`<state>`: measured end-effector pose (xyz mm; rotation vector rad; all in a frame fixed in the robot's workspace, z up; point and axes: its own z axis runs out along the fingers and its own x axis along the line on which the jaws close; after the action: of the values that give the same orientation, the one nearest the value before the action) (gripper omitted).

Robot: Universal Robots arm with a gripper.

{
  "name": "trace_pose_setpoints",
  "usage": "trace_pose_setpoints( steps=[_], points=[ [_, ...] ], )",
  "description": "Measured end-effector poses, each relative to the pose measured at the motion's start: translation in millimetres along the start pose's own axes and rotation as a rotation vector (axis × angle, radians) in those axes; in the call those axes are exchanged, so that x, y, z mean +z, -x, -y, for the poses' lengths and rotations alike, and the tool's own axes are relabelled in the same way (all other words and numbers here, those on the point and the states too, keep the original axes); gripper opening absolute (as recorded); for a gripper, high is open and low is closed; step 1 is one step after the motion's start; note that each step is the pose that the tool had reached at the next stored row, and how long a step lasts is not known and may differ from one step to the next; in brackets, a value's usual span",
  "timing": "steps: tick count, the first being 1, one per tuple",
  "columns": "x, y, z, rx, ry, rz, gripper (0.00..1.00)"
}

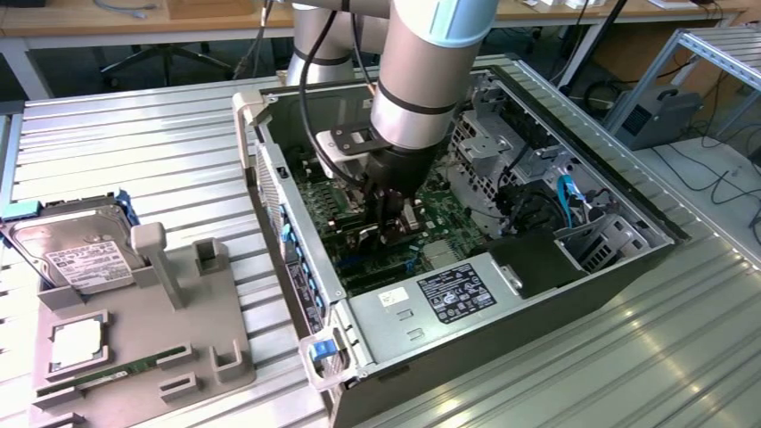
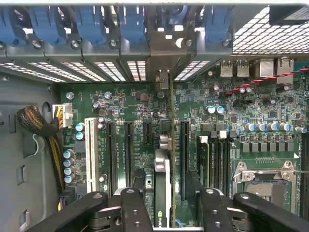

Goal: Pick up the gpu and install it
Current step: 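Insert the gpu into the slot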

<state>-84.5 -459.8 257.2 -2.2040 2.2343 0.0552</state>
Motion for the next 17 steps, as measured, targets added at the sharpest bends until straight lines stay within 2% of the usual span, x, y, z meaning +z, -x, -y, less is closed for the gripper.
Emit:
trace_pose_setpoints(
  steps=[2,5,8,12,17],
  points=[
    [0.0,0.0,0.0,0.000,0.0000,0.0000,0.45],
    [0.0,0.0,0.0,0.000,0.0000,0.0000,0.27],
    [0.0,0.0,0.0,0.000,0.0000,-0.0001,0.27],
    [0.0,0.0,0.0,0.025,-0.0006,0.0006,0.27],
    [0.5,0.0,-1.5,0.024,-0.0008,0.0006,0.27]
  ],
)
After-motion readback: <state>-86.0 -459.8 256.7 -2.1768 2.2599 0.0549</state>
